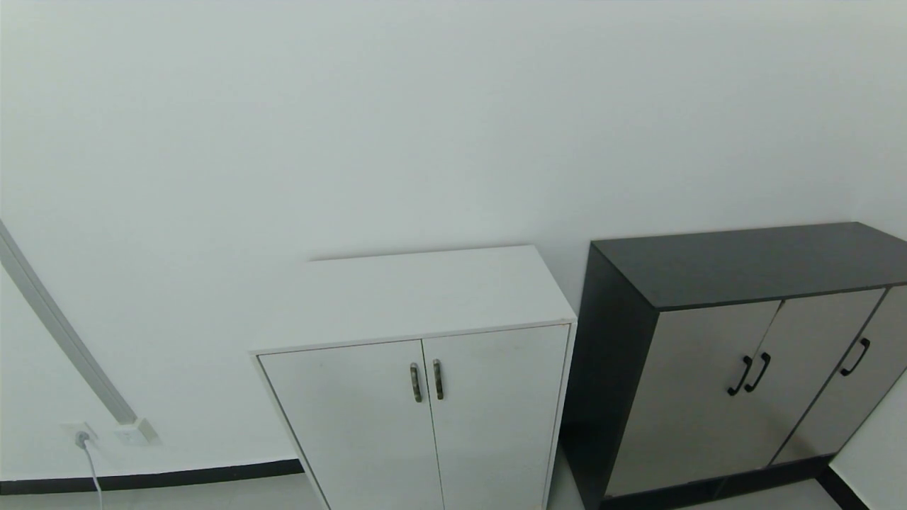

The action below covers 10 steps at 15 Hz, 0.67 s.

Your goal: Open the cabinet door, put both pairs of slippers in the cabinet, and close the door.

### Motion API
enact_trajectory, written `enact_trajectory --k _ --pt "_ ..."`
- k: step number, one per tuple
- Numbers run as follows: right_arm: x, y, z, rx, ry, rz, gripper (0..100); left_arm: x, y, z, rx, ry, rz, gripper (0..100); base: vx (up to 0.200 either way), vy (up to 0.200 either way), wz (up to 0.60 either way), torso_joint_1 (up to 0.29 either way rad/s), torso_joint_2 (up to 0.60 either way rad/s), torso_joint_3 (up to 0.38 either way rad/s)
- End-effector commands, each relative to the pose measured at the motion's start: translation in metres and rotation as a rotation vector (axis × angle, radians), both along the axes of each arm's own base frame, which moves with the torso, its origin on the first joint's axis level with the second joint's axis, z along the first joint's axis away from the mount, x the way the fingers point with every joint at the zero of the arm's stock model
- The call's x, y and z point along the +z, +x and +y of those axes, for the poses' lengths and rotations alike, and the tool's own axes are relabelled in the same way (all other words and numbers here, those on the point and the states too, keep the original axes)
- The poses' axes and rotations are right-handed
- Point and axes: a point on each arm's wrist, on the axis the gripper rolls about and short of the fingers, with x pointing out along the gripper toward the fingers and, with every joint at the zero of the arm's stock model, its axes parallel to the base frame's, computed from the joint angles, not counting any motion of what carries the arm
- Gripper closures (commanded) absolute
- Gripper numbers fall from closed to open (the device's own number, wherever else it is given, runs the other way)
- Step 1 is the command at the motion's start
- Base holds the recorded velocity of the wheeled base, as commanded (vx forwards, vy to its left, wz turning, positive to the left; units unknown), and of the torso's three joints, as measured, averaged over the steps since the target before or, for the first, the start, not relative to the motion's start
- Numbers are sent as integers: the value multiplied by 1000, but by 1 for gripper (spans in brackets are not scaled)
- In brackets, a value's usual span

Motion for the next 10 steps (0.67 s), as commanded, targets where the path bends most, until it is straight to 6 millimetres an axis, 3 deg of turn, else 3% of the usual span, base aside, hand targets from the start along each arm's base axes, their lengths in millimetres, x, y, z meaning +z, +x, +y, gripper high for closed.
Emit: enact_trajectory --k 1,10 --pt "-1 -9 0 -24 25 -114 100 0 0 0 0 0 1 100 0 0 0 0 0 0" --pt "-2 -14 -2 -170 110 -186 100 0 0 0 9 1 -1 100 0 0 0 0 0 0"
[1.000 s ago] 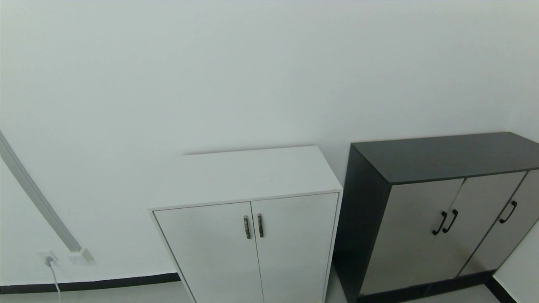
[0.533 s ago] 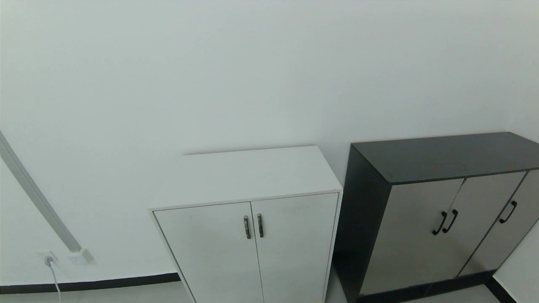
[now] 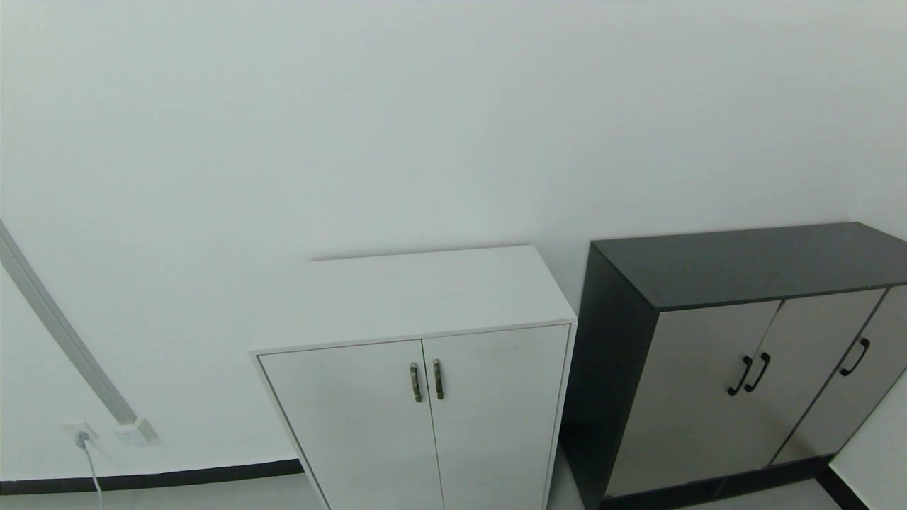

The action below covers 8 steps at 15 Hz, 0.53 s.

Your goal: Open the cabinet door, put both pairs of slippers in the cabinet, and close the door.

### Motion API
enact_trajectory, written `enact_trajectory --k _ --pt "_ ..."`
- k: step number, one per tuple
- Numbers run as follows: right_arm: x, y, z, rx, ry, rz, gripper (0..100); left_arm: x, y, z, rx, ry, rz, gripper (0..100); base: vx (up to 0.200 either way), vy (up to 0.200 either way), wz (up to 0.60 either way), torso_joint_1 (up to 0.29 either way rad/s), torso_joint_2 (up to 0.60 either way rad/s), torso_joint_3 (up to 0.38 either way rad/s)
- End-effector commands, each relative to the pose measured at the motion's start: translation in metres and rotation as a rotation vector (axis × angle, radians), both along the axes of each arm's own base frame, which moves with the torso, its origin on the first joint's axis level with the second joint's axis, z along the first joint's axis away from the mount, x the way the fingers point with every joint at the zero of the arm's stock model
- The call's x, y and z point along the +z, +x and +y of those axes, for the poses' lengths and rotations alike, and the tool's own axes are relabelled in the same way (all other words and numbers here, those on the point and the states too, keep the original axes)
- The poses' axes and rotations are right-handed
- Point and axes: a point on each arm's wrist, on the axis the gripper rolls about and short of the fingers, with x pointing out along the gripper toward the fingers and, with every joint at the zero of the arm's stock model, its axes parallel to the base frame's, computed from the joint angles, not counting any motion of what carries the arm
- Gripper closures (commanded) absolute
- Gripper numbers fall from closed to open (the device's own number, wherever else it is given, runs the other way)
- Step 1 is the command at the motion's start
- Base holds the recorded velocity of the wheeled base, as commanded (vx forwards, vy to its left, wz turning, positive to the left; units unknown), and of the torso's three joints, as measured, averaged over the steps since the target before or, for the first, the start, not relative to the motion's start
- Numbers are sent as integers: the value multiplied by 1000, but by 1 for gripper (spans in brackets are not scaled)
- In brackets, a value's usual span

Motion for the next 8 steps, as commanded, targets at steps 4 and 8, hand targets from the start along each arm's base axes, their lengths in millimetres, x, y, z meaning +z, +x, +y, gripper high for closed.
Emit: enact_trajectory --k 4,8 --pt "0 0 0 -9 4 -5 100 0 0 0 0 1 1 100 0 0 0 0 0 0" --pt "0 0 0 -7 -2 -3 100 0 0 0 0 1 2 100 0 0 0 0 0 0"
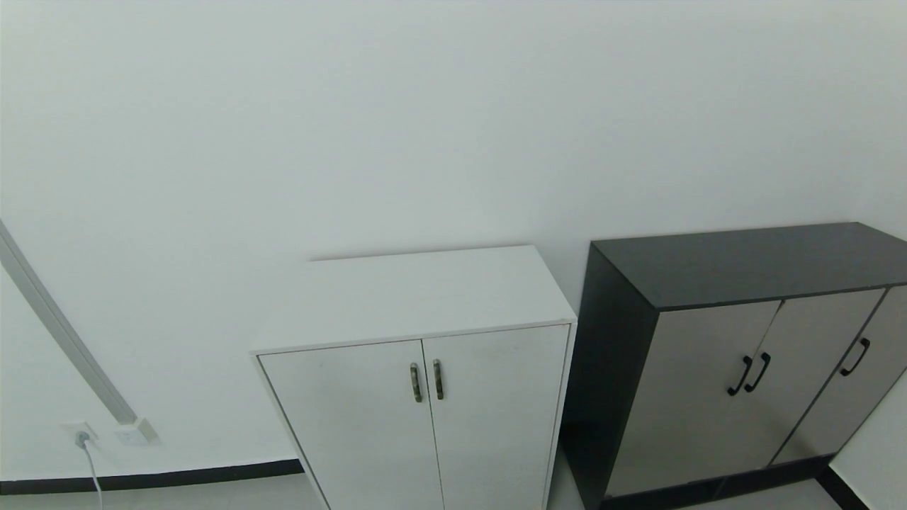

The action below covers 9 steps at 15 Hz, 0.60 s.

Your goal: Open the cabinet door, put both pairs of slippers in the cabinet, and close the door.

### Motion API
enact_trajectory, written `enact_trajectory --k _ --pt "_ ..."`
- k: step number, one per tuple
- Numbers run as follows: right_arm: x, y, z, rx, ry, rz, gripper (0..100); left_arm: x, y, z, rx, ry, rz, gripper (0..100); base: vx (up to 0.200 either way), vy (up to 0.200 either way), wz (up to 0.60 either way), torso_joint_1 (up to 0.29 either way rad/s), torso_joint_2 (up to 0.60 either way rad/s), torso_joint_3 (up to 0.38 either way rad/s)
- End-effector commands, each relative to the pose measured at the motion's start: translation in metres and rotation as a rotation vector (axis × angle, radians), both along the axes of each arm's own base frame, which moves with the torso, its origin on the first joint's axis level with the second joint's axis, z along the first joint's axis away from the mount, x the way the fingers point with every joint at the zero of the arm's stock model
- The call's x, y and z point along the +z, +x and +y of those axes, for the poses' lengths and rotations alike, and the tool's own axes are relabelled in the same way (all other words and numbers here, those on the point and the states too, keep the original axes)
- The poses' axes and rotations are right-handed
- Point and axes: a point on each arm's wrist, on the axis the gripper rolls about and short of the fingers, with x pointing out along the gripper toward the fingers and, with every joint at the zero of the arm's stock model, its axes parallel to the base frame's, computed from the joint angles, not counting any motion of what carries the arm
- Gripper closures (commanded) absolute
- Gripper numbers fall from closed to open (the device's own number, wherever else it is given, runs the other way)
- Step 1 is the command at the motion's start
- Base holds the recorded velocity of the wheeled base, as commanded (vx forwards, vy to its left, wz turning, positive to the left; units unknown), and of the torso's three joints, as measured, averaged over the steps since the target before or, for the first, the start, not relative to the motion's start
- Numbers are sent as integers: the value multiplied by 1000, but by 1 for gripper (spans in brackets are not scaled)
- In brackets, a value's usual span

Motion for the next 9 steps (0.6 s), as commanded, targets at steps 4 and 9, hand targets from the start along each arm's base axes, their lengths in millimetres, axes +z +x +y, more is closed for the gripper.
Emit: enact_trajectory --k 4,9 --pt "0 0 0 1 -2 2 100 0 0 0 1 0 0 100 0 0 0 0 0 0" --pt "0 0 0 4 -8 3 100 0 0 0 0 0 0 100 0 0 0 0 0 0"
